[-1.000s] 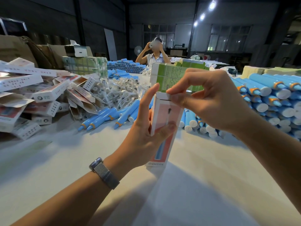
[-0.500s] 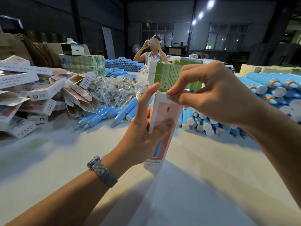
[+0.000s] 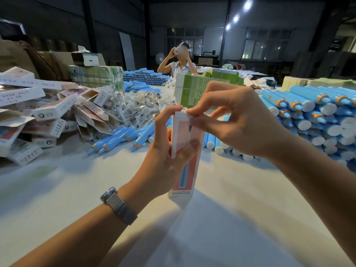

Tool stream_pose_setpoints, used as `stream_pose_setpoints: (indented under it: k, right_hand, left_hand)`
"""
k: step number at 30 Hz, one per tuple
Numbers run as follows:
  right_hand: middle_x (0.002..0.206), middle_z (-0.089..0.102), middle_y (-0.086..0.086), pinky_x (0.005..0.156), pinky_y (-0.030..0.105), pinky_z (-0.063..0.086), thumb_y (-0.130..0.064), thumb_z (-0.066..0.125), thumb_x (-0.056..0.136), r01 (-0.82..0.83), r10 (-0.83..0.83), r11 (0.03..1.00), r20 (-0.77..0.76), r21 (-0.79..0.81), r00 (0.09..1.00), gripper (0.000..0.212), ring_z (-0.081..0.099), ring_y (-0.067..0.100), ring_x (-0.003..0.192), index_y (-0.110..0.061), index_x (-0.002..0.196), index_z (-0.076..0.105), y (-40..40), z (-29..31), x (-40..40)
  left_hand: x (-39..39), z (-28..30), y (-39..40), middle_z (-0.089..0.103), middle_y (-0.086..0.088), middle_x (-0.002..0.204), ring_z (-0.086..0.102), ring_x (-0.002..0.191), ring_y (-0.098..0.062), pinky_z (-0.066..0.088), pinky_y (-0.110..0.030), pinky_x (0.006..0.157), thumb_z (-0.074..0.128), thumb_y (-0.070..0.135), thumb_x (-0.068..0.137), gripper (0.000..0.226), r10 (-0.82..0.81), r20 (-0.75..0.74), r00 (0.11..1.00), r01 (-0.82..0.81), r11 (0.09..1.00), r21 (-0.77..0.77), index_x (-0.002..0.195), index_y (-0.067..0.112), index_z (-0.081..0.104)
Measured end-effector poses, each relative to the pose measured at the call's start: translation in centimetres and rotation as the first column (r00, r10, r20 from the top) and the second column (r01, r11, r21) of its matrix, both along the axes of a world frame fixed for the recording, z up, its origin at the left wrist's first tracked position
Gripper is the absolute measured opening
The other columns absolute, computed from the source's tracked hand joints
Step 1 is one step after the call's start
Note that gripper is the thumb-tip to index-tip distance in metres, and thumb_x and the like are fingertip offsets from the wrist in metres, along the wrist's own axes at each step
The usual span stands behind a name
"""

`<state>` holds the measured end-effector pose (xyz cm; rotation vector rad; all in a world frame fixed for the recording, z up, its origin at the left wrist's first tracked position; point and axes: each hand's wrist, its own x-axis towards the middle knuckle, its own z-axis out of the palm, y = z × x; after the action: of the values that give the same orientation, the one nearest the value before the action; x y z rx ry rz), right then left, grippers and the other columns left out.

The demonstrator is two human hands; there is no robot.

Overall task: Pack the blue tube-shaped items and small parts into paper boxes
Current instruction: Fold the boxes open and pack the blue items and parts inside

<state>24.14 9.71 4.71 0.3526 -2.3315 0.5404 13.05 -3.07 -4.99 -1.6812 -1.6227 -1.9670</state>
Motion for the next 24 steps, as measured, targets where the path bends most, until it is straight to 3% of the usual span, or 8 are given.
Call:
stream_pose_setpoints:
  k: [3, 9, 12, 15, 17, 19, 22, 24]
  right_hand:
    - [0.084, 0.058, -0.006, 0.067, 0.04, 0.053, -0.009, 0.071, 0.086, 0.054, -0.049, 0.989, -0.037, 0.136, 0.998, 0.008, 0.059, 0.012, 0.079, -0.013, 0.092, 0.074, -0.4, 0.1, 0.1]
    - [0.087, 0.058, -0.006, 0.067, 0.045, 0.05, -0.012, 0.063, 0.085, 0.132, -0.115, 0.937, -0.071, 0.323, 0.991, 0.005, 0.053, 0.017, 0.085, -0.013, 0.086, 0.068, -1.1, 0.5, 0.1]
    - [0.088, 0.06, -0.004, 0.071, 0.045, 0.05, -0.014, 0.063, 0.085, 0.151, -0.138, 0.954, -0.068, 0.26, 0.988, 0.007, 0.056, 0.018, 0.087, -0.014, 0.088, 0.069, -1.5, 0.1, -0.3]
    - [0.088, 0.062, -0.004, 0.075, 0.041, 0.052, -0.012, 0.068, 0.085, 0.127, -0.118, 0.981, -0.068, 0.144, 0.991, 0.009, 0.06, 0.014, 0.086, -0.016, 0.091, 0.073, -1.2, -0.3, -0.5]
    - [0.089, 0.064, -0.003, 0.075, 0.041, 0.053, -0.013, 0.065, 0.085, 0.155, -0.145, 0.983, -0.099, 0.1, 0.984, 0.011, 0.06, 0.015, 0.087, -0.018, 0.092, 0.072, -1.0, -0.7, -0.9]
    - [0.094, 0.065, -0.002, 0.075, 0.043, 0.052, -0.013, 0.063, 0.087, 0.211, -0.198, 0.974, -0.137, 0.082, 0.97, 0.013, 0.059, 0.021, 0.09, -0.016, 0.096, 0.071, -1.1, -1.5, -1.4]
    - [0.104, 0.067, -0.001, 0.078, 0.043, 0.051, -0.011, 0.063, 0.089, 0.255, -0.242, 0.965, -0.172, 0.058, 0.955, 0.019, 0.059, 0.024, 0.094, -0.013, 0.106, 0.069, -1.5, -2.9, -2.1]
    - [0.111, 0.066, -0.002, 0.081, 0.041, 0.052, -0.02, 0.064, 0.088, 0.233, -0.231, 0.972, -0.136, 0.0, 0.963, 0.026, 0.061, 0.021, 0.099, -0.014, 0.114, 0.066, -1.7, -3.4, -2.3]
  left_hand:
    - [-0.1, 0.1, -0.2, 0.064, 0.004, 0.094, 0.064, 0.076, -0.013, 0.056, -0.026, 0.07, 0.061, 0.029, 0.094, 0.056, 0.045, -0.047, 0.998, -0.046, 0.999, -0.006, 0.12, 0.065, 0.028]
    - [0.0, 0.4, -0.5, 0.063, -0.008, 0.102, 0.064, 0.081, -0.031, 0.055, -0.055, 0.074, 0.058, 0.032, 0.092, 0.047, 0.067, -0.121, 0.99, -0.071, 0.997, -0.03, 0.12, 0.051, 0.026]
    - [-0.1, 0.3, -0.5, 0.062, 0.006, 0.097, 0.065, 0.082, -0.026, 0.056, -0.053, 0.074, 0.059, 0.028, 0.093, 0.052, 0.085, -0.134, 0.987, -0.089, 0.996, -0.021, 0.118, 0.057, 0.024]
    - [-0.1, -0.1, -0.4, 0.061, 0.0, 0.096, 0.064, 0.081, -0.026, 0.057, -0.052, 0.073, 0.057, 0.034, 0.092, 0.054, 0.074, -0.098, 0.992, -0.077, 0.997, -0.023, 0.122, 0.061, 0.023]
    - [-0.3, -0.3, -0.5, 0.06, 0.0, 0.101, 0.063, 0.084, -0.017, 0.057, -0.041, 0.075, 0.055, 0.032, 0.092, 0.058, 0.052, -0.071, 0.996, -0.055, 0.998, -0.033, 0.13, 0.06, 0.021]
    - [-0.5, -0.5, -0.7, 0.06, 0.003, 0.113, 0.062, 0.095, -0.015, 0.053, -0.033, 0.083, 0.046, 0.018, 0.09, 0.07, 0.022, -0.055, 0.998, -0.025, 0.998, -0.057, 0.138, 0.061, 0.018]
    - [-0.8, -0.6, -1.0, 0.053, 0.0, 0.136, 0.058, 0.119, -0.016, 0.049, -0.047, 0.1, 0.036, -0.002, 0.082, 0.093, 0.025, -0.024, 0.999, -0.026, 0.997, -0.071, 0.144, 0.064, 0.016]
    - [-0.8, -0.8, -0.9, 0.048, 0.005, 0.147, 0.052, 0.132, -0.016, 0.045, -0.055, 0.106, 0.038, -0.006, 0.081, 0.097, 0.034, -0.03, 0.999, -0.036, 0.997, -0.072, 0.148, 0.06, 0.014]
